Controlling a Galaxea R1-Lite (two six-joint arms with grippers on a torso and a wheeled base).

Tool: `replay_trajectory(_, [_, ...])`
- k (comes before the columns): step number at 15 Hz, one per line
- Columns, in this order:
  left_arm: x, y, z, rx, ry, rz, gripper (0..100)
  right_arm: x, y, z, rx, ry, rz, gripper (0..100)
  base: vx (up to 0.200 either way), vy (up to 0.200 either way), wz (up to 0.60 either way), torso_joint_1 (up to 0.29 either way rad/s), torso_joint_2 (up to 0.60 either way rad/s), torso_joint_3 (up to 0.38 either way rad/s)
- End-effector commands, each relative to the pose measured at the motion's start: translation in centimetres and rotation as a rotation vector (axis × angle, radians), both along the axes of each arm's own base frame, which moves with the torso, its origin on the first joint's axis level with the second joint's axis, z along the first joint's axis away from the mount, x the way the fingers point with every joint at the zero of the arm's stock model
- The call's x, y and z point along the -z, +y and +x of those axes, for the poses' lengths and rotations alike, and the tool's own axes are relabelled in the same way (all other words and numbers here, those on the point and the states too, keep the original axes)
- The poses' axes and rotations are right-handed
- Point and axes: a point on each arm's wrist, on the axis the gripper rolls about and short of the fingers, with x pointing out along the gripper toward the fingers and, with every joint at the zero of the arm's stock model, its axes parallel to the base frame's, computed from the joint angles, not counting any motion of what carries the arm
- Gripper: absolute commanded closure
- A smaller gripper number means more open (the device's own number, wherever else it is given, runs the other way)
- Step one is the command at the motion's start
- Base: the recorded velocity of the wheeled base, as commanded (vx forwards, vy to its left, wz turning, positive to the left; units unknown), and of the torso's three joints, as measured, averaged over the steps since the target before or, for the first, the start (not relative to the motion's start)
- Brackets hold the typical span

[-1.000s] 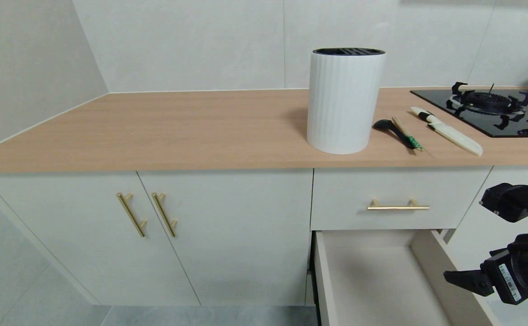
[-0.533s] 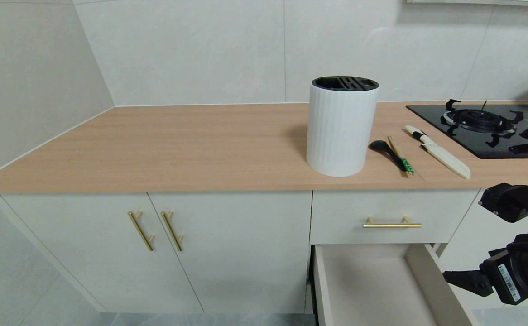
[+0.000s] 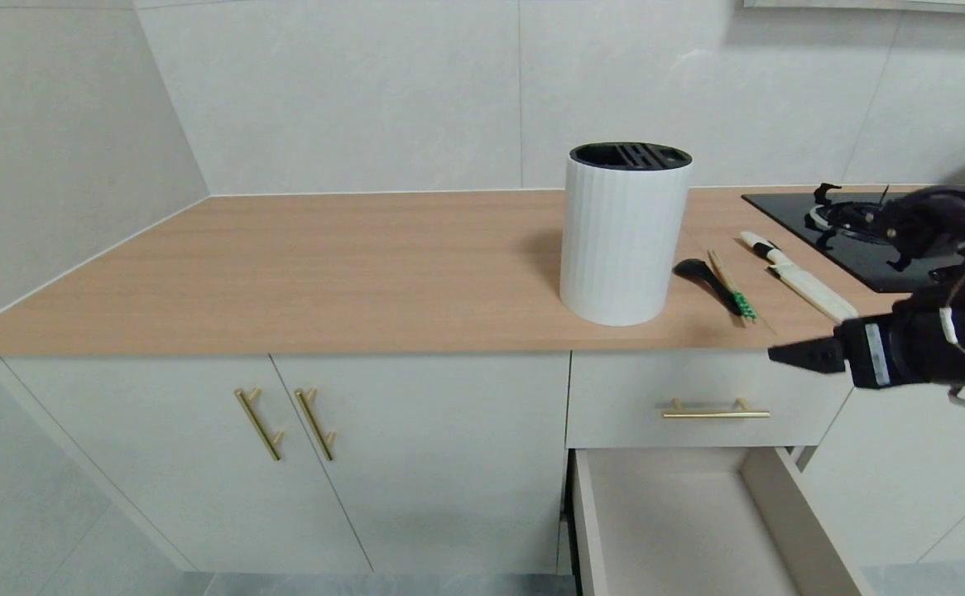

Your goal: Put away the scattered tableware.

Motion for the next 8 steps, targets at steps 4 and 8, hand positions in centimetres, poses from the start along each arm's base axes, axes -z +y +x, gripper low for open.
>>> replay_trajectory(4, [0.0, 0.0, 0.0, -0.001, 0.0, 0.0, 0, 2.3, 1.9, 8.5, 0.269, 0.041, 0.085, 0, 0.0, 0.0, 0.0, 0.0, 0.0, 0.0])
replay_trajectory(8, [0.0, 0.0, 0.0, -0.001, 0.0, 0.0, 0, 4.1, 2.4, 10.8, 0.334, -0.027, 0.066, 0, 0.0, 0.0, 0.0, 0.0, 0.0, 0.0])
